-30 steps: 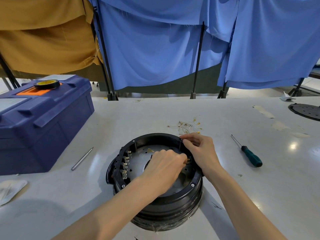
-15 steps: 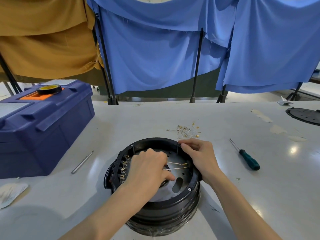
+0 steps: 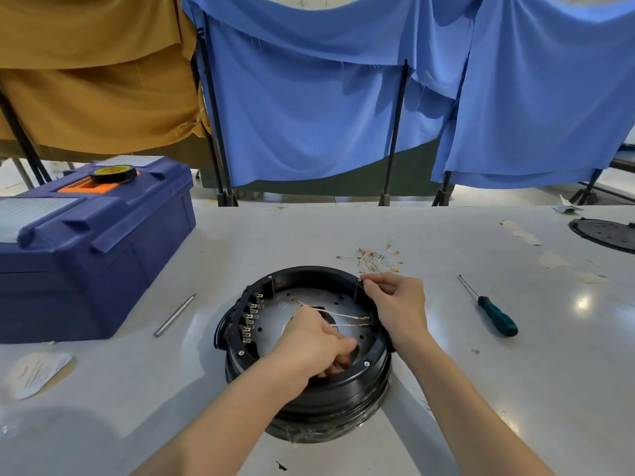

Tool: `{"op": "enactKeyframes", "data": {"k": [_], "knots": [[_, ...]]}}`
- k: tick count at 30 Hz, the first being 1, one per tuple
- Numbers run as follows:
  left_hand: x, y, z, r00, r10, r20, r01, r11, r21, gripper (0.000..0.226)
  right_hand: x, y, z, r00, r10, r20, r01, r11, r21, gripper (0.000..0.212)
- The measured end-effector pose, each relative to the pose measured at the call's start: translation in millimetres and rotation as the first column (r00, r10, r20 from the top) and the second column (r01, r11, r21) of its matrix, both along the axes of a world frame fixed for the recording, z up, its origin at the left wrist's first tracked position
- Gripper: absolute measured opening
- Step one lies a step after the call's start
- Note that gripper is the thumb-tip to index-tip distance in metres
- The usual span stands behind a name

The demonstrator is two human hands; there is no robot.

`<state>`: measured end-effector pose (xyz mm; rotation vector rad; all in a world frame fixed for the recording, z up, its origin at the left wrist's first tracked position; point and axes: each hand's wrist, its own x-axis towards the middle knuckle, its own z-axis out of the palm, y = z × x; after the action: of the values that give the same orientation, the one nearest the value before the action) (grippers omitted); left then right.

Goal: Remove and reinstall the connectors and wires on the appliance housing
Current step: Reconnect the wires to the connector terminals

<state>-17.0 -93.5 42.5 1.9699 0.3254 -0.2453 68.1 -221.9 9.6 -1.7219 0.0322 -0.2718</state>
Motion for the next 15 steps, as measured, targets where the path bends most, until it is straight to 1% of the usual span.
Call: {"op": "enactKeyframes", "data": {"k": [2, 3, 6, 8, 11, 15], "knots": [[7.2, 1.4, 3.1, 0.994, 0.038, -0.099, -0.059, 0.974, -0.218, 0.022, 0.1, 0.7, 0.4, 1.000, -0.008, -0.002, 0.008, 1.000, 0.002, 0.013], [9.7, 1.5, 6.4, 0.988, 0.036, -0.152, -0.082, 0.949, -0.306, 0.020, 0.1, 0.8, 0.6, 1.000, -0.010, -0.001, 0.010, 1.000, 0.002, 0.014], [14.2, -2.2, 9.6, 0.965, 0.035, -0.259, -0.157, 0.869, -0.470, 0.011, -0.4, 1.7, 0.5, 1.000, -0.018, -0.005, 0.018, 1.000, 0.007, 0.013], [16.5, -7.7, 6.2, 0.963, 0.050, -0.266, -0.183, 0.843, -0.506, 0.012, -0.6, 2.3, 0.4, 1.000, -0.025, -0.004, 0.025, 1.000, 0.007, 0.013], [19.8, -13.6, 0.4, 0.963, 0.104, -0.248, -0.222, 0.825, -0.520, 0.015, -0.7, 4.5, 0.4, 1.000, -0.030, -0.001, 0.030, 1.000, 0.009, 0.013], [23.3, -13.8, -4.6, 0.961, 0.135, -0.243, -0.247, 0.816, -0.522, 0.020, -1.0, 7.4, 0.0, 0.999, -0.039, 0.003, 0.039, 0.999, 0.005, 0.013]]}}
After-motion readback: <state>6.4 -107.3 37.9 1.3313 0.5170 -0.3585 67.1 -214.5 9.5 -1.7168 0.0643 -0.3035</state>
